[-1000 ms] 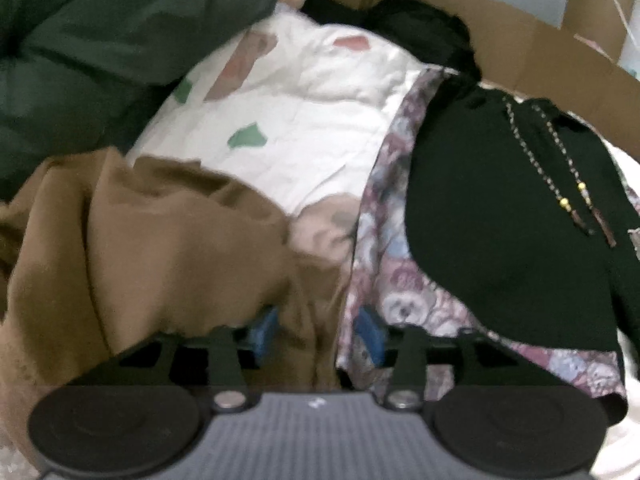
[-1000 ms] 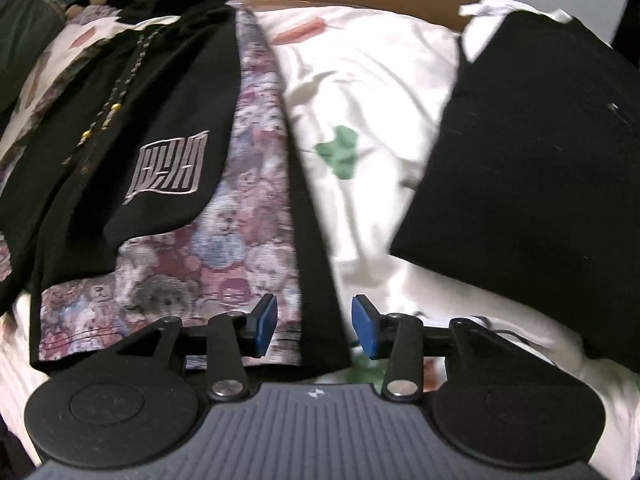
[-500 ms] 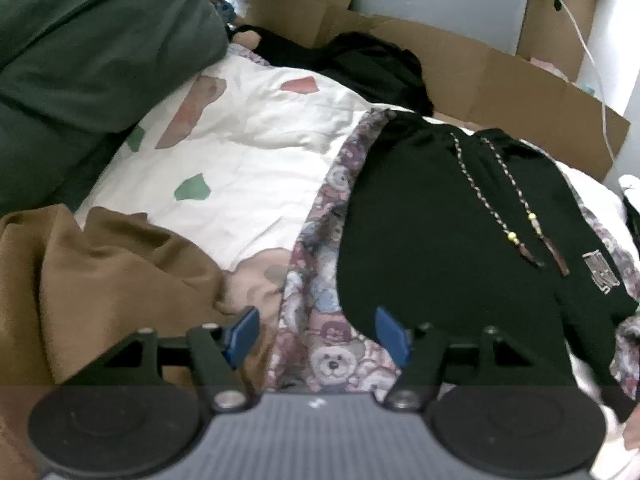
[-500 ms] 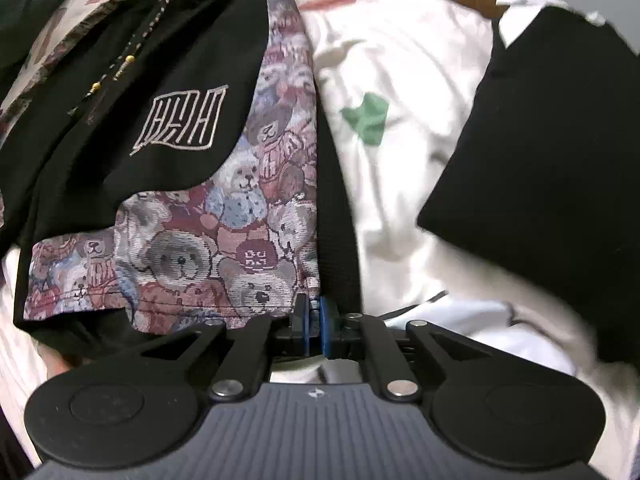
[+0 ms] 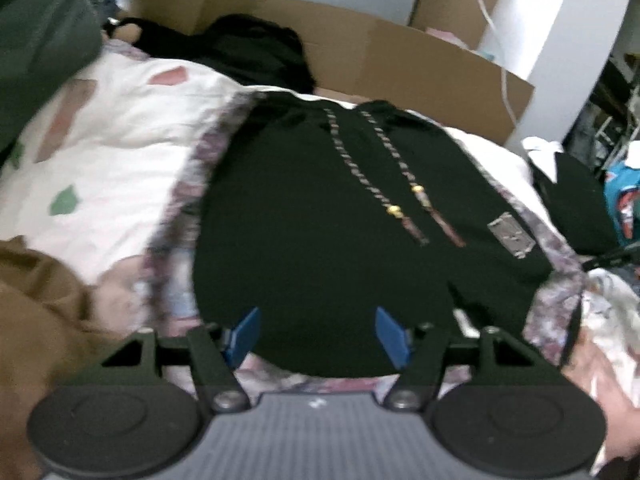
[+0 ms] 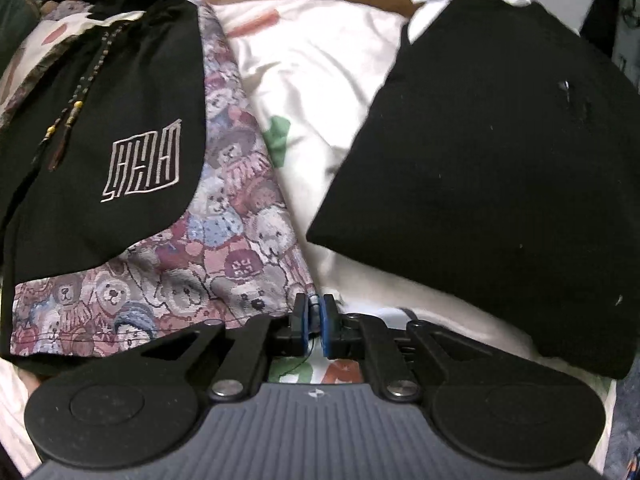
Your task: Fold clothes
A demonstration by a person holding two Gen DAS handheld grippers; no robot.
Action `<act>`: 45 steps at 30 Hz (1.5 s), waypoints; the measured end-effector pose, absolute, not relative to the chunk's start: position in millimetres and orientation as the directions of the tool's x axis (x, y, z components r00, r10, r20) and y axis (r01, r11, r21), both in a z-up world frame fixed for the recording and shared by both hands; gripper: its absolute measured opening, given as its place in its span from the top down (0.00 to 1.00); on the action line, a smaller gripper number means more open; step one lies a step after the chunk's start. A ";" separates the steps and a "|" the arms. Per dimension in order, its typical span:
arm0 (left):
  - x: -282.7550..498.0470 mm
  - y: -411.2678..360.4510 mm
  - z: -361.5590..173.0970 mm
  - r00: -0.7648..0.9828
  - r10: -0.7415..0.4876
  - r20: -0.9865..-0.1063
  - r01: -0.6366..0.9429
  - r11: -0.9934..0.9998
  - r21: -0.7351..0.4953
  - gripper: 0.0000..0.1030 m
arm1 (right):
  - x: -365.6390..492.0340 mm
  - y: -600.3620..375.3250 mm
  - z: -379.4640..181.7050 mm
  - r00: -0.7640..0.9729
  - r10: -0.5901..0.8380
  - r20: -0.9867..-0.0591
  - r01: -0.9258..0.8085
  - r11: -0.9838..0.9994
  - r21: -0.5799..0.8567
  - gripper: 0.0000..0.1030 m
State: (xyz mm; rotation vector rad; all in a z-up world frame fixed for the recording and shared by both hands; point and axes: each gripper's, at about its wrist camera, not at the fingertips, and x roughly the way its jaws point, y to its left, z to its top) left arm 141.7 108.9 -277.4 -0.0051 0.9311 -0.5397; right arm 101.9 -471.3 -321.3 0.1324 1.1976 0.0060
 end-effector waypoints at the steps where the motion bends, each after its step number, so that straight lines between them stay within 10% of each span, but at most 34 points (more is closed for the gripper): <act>1: 142.2 98.4 -279.6 0.442 -0.481 -0.757 0.478 0.840 -0.255 0.34 | 101.8 -471.1 -320.9 0.363 0.079 -0.928 0.068 0.991 0.111 0.86; 5: 137.3 57.3 -288.4 0.321 -0.566 -0.759 0.615 0.735 -0.288 0.34 | 96.0 -474.0 -314.7 0.377 0.133 -0.916 0.071 0.983 0.172 0.60; 35: 80.7 -102.9 -354.3 0.011 -0.648 -0.761 0.817 0.445 -0.367 0.36 | 100.9 -488.9 -329.8 0.396 0.201 -0.896 0.185 0.938 0.292 0.59; 37: 79.7 -106.7 -356.5 0.025 -0.625 -0.780 0.827 0.451 -0.335 0.44 | 103.8 -489.0 -330.7 0.403 0.205 -0.892 0.195 0.933 0.302 0.59; 39: 79.6 -110.5 -361.5 0.020 -0.594 -0.804 0.827 0.462 -0.321 0.72 | 106.0 -488.7 -332.6 0.404 0.208 -0.891 0.206 0.928 0.310 0.59; 45: 77.1 -105.1 -367.1 -0.015 -0.590 -0.807 0.810 0.466 -0.356 0.89 | 110.7 -484.7 -338.7 0.400 0.206 -0.893 0.192 0.934 0.302 0.78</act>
